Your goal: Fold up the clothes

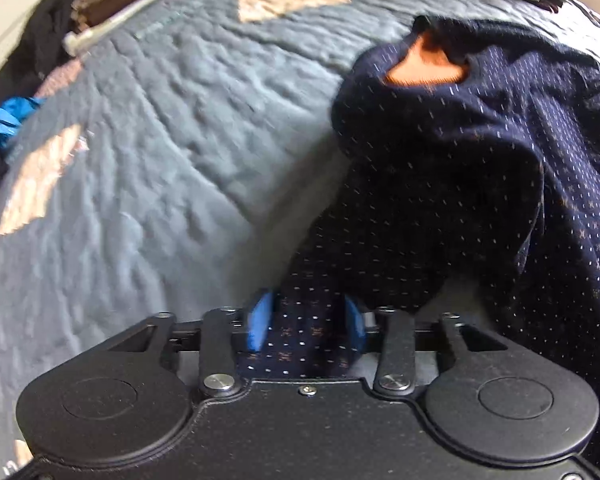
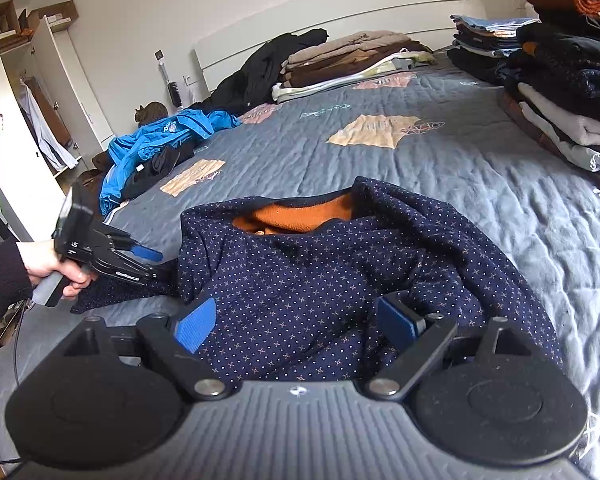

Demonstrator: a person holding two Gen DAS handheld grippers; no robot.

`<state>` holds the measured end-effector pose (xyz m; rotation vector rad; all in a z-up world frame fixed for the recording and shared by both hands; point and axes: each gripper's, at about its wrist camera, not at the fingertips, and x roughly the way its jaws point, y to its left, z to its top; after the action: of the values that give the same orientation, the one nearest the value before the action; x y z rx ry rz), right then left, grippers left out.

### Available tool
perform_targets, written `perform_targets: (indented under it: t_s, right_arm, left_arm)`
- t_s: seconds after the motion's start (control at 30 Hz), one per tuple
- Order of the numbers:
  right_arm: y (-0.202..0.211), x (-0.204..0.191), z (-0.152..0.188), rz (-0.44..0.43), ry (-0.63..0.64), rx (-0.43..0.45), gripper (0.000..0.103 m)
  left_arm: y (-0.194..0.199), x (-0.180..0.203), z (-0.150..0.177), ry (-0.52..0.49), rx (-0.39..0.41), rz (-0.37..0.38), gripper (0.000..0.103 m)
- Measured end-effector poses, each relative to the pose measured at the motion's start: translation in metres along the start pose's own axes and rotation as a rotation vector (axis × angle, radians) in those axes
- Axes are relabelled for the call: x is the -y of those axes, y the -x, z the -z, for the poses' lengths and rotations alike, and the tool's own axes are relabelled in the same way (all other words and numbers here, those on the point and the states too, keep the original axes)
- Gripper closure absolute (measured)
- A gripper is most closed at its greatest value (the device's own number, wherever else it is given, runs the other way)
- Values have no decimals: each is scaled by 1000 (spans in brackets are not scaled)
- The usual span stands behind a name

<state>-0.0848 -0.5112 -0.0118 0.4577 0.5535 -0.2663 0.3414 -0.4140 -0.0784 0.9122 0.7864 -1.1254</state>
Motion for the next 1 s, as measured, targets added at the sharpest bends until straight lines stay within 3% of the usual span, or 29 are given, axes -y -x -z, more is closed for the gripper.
perform_targets:
  t_s: [0.07, 0.13, 0.23, 0.37, 0.43, 0.5, 0.57, 0.63, 0.77, 0.87, 1.0]
  right_arm:
    - [-2, 0, 0, 0, -3, -2, 15]
    - [-2, 0, 0, -4, -3, -2, 15]
    - [-3, -3, 0, -10, 2, -5, 15]
    - [-4, -5, 1, -8, 6, -8, 15]
    - [-5, -5, 1, -8, 5, -8, 15]
    - [-6, -7, 2, -10, 6, -9, 15]
    - [-7, -9, 2, -13, 10, -12, 15]
    - [-8, -11, 3, -16, 15, -18, 15]
    - [-9, -15, 5, -22, 24, -28, 15]
    - [-11, -20, 6, -25, 32, -31, 15]
    - [-14, -28, 6, -32, 39, -34, 15]
  left_arm:
    - [0, 3, 1, -28, -7, -9, 90]
    - [9, 2, 0, -42, 30, -51, 93]
    - [35, -13, -5, -21, 139, -174, 94]
    - [72, -43, -13, 91, 325, -392, 93]
    - [69, -50, -15, 129, 278, -365, 88]
    - [63, -43, -11, 81, 218, -365, 81]
    - [62, -35, 0, 10, 189, -382, 56]
    - [70, -36, 18, -6, 185, -385, 44]
    - [85, -51, 52, 6, 137, -424, 43]
    - [78, -49, 80, -56, 38, -463, 43]
    - [61, -38, 115, -123, -38, -486, 43]
